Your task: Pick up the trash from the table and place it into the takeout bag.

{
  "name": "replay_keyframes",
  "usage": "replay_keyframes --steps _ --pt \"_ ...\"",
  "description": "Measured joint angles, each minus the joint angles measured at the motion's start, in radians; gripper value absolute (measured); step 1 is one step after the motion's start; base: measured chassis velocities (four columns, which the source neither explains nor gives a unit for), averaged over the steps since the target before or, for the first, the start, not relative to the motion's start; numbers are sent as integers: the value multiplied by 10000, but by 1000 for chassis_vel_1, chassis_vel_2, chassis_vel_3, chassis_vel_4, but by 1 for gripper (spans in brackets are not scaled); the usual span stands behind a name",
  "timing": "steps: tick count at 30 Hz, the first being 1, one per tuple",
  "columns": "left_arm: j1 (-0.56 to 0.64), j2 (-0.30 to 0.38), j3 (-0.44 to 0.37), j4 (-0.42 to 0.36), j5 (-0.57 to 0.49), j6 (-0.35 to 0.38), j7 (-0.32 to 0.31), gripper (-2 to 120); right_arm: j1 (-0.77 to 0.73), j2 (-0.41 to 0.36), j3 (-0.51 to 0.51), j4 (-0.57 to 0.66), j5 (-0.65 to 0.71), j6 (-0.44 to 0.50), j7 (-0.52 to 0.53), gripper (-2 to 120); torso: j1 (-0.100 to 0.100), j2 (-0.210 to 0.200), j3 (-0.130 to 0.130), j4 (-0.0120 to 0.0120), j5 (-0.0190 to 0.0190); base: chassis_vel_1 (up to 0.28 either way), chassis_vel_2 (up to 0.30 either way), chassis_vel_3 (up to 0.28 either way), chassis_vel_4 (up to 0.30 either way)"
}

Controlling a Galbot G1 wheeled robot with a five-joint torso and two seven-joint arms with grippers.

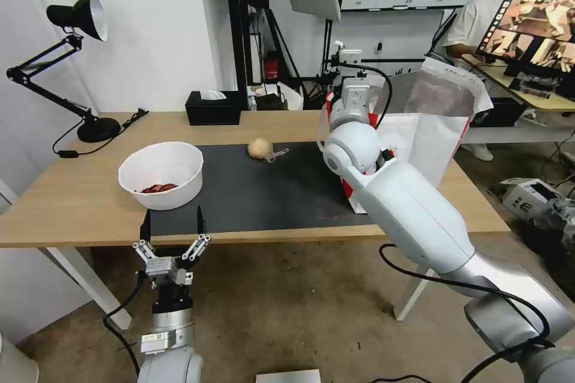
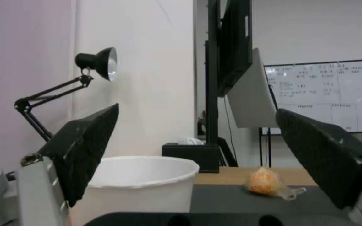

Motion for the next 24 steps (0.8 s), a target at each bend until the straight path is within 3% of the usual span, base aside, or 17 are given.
replay_keyframes --steps 10,17,24 --pt "-58 -3 67 34 35 10 2 100 2 -545 452 1275 2218 -2446 2177 0 1 0 0 0 1 0 0 0 0" --pt "-104 -2 155 41 59 12 3 100 6 -1068 588 2054 4689 -3124 3566 0 0 1 -1 -1 0 0 0 0 0" --pt "-112 -2 213 66 87 14 3 100 -116 -1256 755 2153 5080 -3166 3911 0 0 0 0 0 1 0 0 0 0"
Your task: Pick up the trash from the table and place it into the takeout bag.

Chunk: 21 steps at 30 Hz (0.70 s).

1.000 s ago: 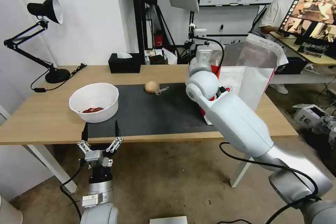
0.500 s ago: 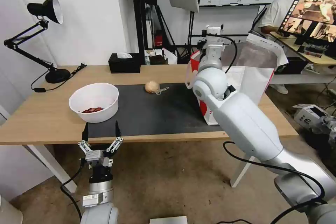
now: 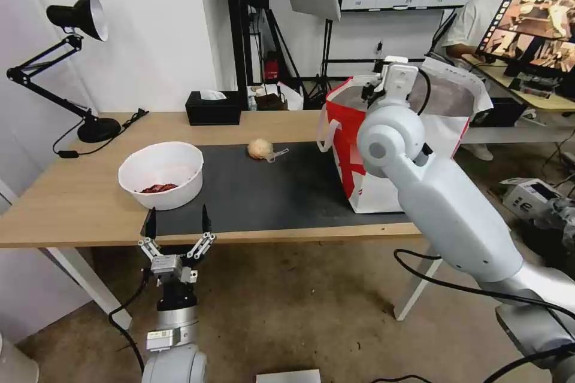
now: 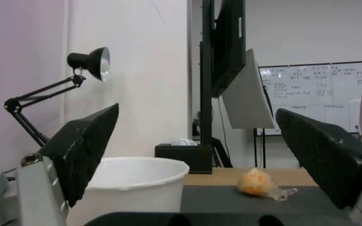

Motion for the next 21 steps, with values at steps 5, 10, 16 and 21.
replay_keyframes --steps 5,10,16,21 --pt "-9 0 25 0 17 3 0 100 -60 -31 49 32 4 40 -42 0 0 0 0 0 0 0 0 0 0" --pt "-20 0 26 0 20 5 0 100 -72 4 54 6 -14 52 -73 0 0 0 0 0 -1 0 0 0 0" --pt "-1 -2 12 -6 21 5 1 100 -73 120 55 -85 -49 45 -79 16 0 0 0 0 -1 0 0 0 0" --pt "-3 -1 -6 -16 21 5 1 100 -79 199 65 -128 -71 42 -84 34 0 0 0 1 -1 0 0 0 0"
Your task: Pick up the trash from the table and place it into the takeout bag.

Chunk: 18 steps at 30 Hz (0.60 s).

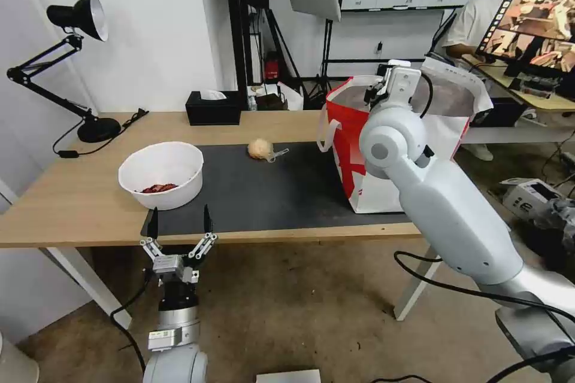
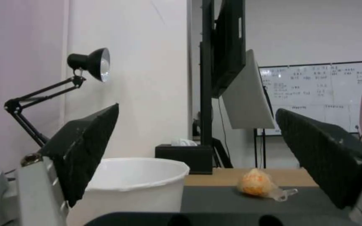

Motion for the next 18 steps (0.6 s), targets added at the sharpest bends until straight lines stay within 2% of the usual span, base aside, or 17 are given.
replay_keyframes --steps 1,3,4,7,8,14,15,16,17,18 --pt "0 0 0 0 0 0 0 100 0 0 0 0 0 0 0 34 0 0 0 0 0 0 0 0 0" --pt "-2 1 -1 -2 1 0 0 100 -32 9 35 0 -6 0 -9 44 0 0 0 0 0 0 0 0 0" --pt "-2 1 -1 -2 1 0 0 100 -32 9 35 0 -6 0 -9 44 0 0 0 0 0 0 0 0 0" --pt "-25 2 4 -3 17 0 0 100 -159 -20 150 53 -25 4 -54 61 0 0 0 0 0 0 0 0 0" --pt "-25 2 4 -3 17 0 0 100 -159 -20 150 53 -25 4 -54 61 0 0 0 0 0 0 0 0 0" --pt "-57 2 18 -7 28 7 1 100 -315 -192 238 244 -45 66 -381 82 0 0 0 -1 1 0 0 0 0" --pt "-57 2 18 -7 28 7 1 100 -315 -192 238 244 -45 66 -381 82 0 0 0 -1 1 0 0 0 0" --pt "-59 2 25 -7 32 10 1 100 -350 -245 259 331 -122 213 -708 89 0 0 0 0 1 0 0 0 0" --pt "-59 2 28 -6 34 10 1 100 -354 -252 262 341 -145 241 -767 91 0 0 0 0 1 0 0 0 0" --pt "-58 2 52 -7 51 11 3 100 -472 -342 276 459 -640 761 -1714 97 0 0 0 0 0 0 0 0 0"
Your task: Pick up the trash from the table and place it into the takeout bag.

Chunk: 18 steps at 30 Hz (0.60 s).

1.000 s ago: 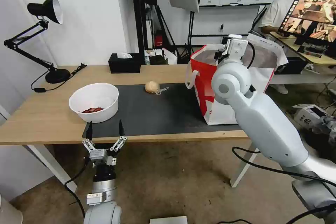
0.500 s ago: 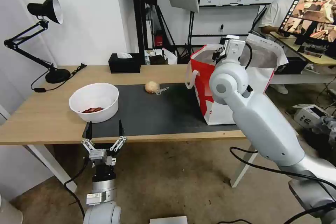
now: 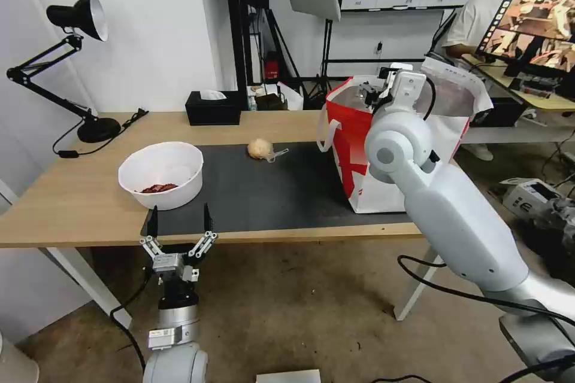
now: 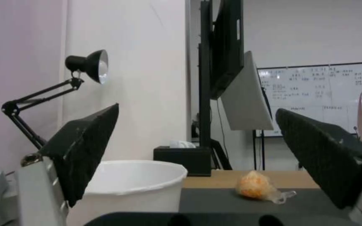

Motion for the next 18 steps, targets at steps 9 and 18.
replay_keyframes --steps 9,18 --pt "48 -2 31 -23 13 5 3 100 -695 -326 1 247 -2522 2186 -3571 100 0 0 0 1 0 0 0 0 0" --pt "70 -3 47 -46 -28 52 3 100 -3356 -832 1666 487 -4852 5425 -7019 100 0 0 -1 0 1 0 0 0 0"
